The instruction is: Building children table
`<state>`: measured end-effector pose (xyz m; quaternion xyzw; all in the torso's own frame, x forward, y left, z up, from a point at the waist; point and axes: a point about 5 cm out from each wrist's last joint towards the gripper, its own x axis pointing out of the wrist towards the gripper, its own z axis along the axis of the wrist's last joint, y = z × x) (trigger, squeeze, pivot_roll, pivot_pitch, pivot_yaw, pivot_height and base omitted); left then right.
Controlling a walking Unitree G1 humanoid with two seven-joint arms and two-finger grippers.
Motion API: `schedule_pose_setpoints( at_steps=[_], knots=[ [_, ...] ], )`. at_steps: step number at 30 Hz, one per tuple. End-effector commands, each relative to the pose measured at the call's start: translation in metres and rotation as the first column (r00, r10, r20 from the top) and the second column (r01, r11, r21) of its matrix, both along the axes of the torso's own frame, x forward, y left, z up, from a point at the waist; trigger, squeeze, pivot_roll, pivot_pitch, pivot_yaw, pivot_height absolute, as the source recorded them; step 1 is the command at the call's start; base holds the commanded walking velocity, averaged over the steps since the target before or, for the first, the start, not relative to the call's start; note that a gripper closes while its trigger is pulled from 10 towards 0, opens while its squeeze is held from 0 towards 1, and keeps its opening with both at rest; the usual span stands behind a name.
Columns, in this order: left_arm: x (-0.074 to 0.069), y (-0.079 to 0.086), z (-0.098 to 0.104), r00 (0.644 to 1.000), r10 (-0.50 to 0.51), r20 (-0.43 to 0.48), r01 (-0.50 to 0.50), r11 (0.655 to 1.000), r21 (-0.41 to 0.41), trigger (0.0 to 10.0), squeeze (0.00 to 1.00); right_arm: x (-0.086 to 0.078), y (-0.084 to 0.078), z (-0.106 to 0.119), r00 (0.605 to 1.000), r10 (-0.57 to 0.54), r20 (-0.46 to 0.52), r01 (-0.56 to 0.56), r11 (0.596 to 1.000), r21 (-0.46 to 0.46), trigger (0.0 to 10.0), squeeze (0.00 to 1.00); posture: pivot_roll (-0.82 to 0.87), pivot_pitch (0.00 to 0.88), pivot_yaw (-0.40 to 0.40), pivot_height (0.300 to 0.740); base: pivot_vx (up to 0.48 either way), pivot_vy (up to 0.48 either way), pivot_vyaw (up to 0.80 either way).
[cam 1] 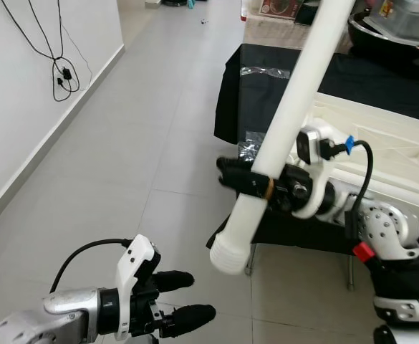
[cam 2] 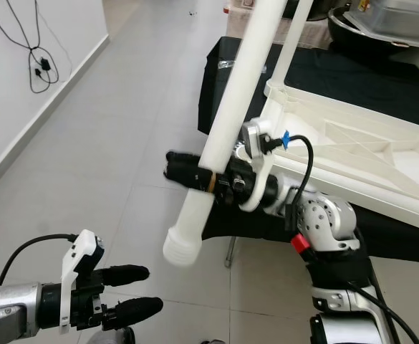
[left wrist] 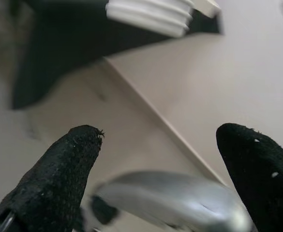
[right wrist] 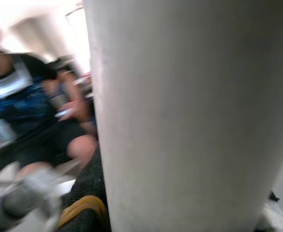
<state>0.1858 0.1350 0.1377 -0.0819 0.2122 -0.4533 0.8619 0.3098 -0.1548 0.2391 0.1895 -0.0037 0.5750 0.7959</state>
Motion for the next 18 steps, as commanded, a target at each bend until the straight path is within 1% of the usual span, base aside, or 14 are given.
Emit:
schedule_pose_setpoints(
  at_steps=[1, 2, 3, 4, 6, 7, 8, 10, 11, 12, 13, 14, 16, 18],
  knots=[
    [0.006, 0.003, 0.001, 0.991, 0.110, 0.076, -0.112, 0.994, 0.021, 10.0, 0.00, 0.014, -0.015, 0.007, 0.978, -0.204, 0.048, 0.205, 0.979, -0.014, 0.0, 0.00, 0.11, 0.105, -0.083, 0.740, 0.000, 0.000, 0.00],
    [0.006, 0.003, 0.001, 0.991, 0.110, 0.076, -0.112, 0.994, 0.021, 10.0, 0.00, 0.014, -0.015, 0.007, 0.978, -0.204, 0.048, 0.205, 0.979, -0.014, 0.0, 0.00, 0.11, 0.105, -0.083, 0.740, 0.000, 0.000, 0.00],
    [0.014, 0.004, 0.005, 0.971, 0.194, 0.136, -0.199, 0.980, 0.021, 10.0, 0.00, 0.026, -0.022, 0.010, 0.927, -0.367, 0.075, 0.370, 0.929, -0.023, 0.0, 0.00, 0.11, 0.097, -0.085, 0.740, 0.000, 0.000, 0.00],
    [0.014, 0.004, 0.005, 0.971, 0.194, 0.136, -0.199, 0.980, 0.021, 10.0, 0.00, 0.026, -0.022, 0.010, 0.927, -0.367, 0.075, 0.370, 0.929, -0.023, 0.0, 0.00, 0.11, 0.097, -0.085, 0.740, 0.000, 0.000, 0.00],
    [0.035, 0.011, 0.013, 0.885, 0.373, 0.279, -0.402, 0.914, 0.053, 10.0, 0.00, 0.042, -0.032, 0.019, 0.748, -0.651, 0.130, 0.658, 0.753, -0.016, 0.0, 0.00, 0.11, 0.085, -0.084, 0.740, 0.000, 0.000, 0.00],
    [0.035, 0.011, 0.013, 0.885, 0.373, 0.279, -0.402, 0.914, 0.053, 10.0, 0.00, 0.042, -0.032, 0.019, 0.748, -0.651, 0.130, 0.658, 0.753, -0.016, 0.0, 0.00, 0.11, 0.085, -0.084, 0.740, 0.000, 0.000, 0.00],
    [0.045, 0.016, 0.019, 0.824, 0.460, 0.332, -0.499, 0.865, 0.040, 10.0, 0.00, 0.046, -0.036, 0.024, 0.628, -0.757, 0.183, 0.771, 0.636, -0.014, 6.9, 0.00, 0.10, 0.077, -0.083, 0.740, 0.000, 0.000, 0.00],
    [0.045, 0.016, 0.019, 0.824, 0.460, 0.332, -0.499, 0.865, 0.040, 10.0, 0.00, 0.046, -0.036, 0.024, 0.628, -0.757, 0.183, 0.771, 0.636, -0.014, 6.9, 0.00, 0.10, 0.077, -0.083, 0.740, 0.000, 0.000, 0.00],
    [0.050, 0.019, 0.022, 0.785, 0.506, 0.357, -0.551, 0.834, 0.027, 10.0, 0.00, 0.047, -0.038, 0.027, 0.555, -0.802, 0.221, 0.823, 0.568, -0.006, 10.0, 0.00, 0.10, 0.077, -0.082, 0.740, 0.000, 0.000, 0.00],
    [0.050, 0.019, 0.022, 0.785, 0.506, 0.357, -0.551, 0.834, 0.027, 10.0, 0.00, 0.047, -0.038, 0.027, 0.555, -0.802, 0.221, 0.823, 0.568, -0.006, 10.0, 0.00, 0.10, 0.077, -0.082, 0.740, 0.000, 0.000, 0.00],
    [0.058, 0.019, 0.032, 0.719, 0.570, 0.397, -0.610, 0.792, -0.031, 10.0, 0.00, 0.046, -0.037, 0.030, 0.426, -0.860, 0.280, 0.892, 0.451, 0.029, 10.0, 0.00, 0.11, 0.068, -0.087, 0.740, 0.000, 0.000, 0.00],
    [0.058, 0.019, 0.032, 0.719, 0.570, 0.397, -0.610, 0.792, -0.031, 10.0, 0.00, 0.046, -0.037, 0.030, 0.426, -0.860, 0.280, 0.892, 0.451, 0.029, 10.0, 0.00, 0.11, 0.068, -0.087, 0.740, 0.000, 0.000, 0.00],
    [0.061, 0.017, 0.037, 0.677, 0.601, 0.424, -0.643, 0.764, -0.055, 10.0, 0.00, 0.047, -0.036, 0.027, 0.373, -0.884, 0.281, 0.915, 0.400, 0.044, 10.0, 0.00, 0.11, 0.066, -0.091, 0.740, 0.000, 0.000, 0.00],
    [0.062, 0.016, 0.038, 0.661, 0.614, 0.430, -0.658, 0.750, -0.060, 10.0, 0.00, 0.048, -0.034, 0.025, 0.380, -0.885, 0.270, 0.913, 0.405, 0.042, 10.0, 0.00, 0.11, 0.069, -0.092, 0.740, 0.000, 0.000, 0.00]
  ],
)
